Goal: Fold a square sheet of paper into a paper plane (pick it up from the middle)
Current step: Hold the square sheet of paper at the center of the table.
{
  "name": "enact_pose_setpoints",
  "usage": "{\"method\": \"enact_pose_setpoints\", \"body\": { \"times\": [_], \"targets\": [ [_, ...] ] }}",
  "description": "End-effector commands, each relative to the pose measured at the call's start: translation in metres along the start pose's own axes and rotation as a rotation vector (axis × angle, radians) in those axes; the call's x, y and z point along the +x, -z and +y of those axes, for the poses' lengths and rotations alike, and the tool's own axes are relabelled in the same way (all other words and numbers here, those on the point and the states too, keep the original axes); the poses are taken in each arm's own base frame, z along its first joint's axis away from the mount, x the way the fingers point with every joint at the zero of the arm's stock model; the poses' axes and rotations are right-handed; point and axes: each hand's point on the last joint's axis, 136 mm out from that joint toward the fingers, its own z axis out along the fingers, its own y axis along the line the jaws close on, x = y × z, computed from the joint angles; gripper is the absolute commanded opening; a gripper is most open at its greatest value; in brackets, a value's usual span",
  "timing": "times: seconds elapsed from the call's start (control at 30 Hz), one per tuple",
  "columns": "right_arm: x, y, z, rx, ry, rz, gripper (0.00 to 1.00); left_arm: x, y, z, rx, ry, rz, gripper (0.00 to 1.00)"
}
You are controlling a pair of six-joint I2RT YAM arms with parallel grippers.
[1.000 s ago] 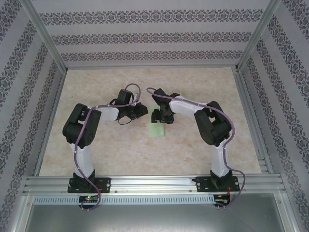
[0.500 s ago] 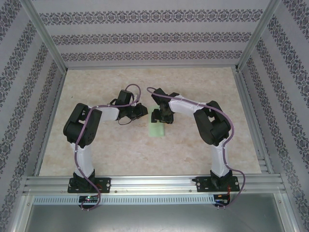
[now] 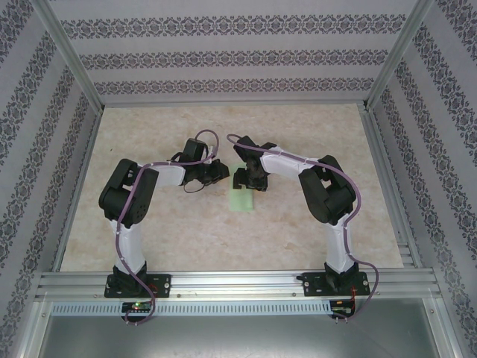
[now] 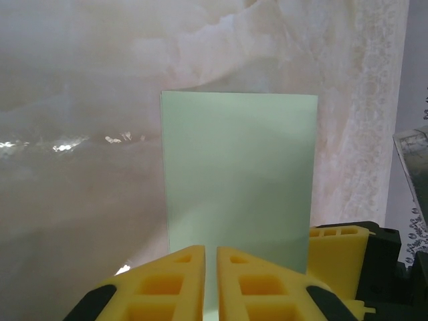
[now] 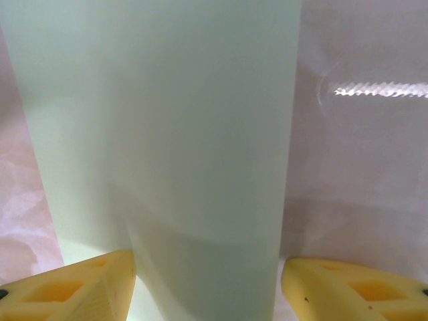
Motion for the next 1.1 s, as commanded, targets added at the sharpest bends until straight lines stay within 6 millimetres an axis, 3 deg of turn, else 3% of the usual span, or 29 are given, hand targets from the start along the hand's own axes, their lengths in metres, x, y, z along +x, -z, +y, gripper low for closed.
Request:
{"method": "enact_pose_setpoints", "body": {
  "times": [0.0,0.67,0.9,1.07],
  "targets": [
    [0.047,-0.078,-0.05,0.144,-0.045,0.181,0.65,0.001,-0.007,-0.008,0.024,-0.019,0.025,0.13],
    [0.048,-0.079,-0.05,0.144,-0.044,0.187,0.64,0.018,-0.022,0.007,-0.046,-0.013,0.121,0.08],
    [0.046,-0.077,-0.048,0.13,-0.047,0.183,0.64,0.025,-0.022,0.024,-0.128,0.003,0.149,0.07],
    [0.035,-0.062,-0.031,0.059,-0.047,0.152,0.64,0.035,-0.02,0.043,-0.22,0.016,0.185,0.06]
  ]
}}
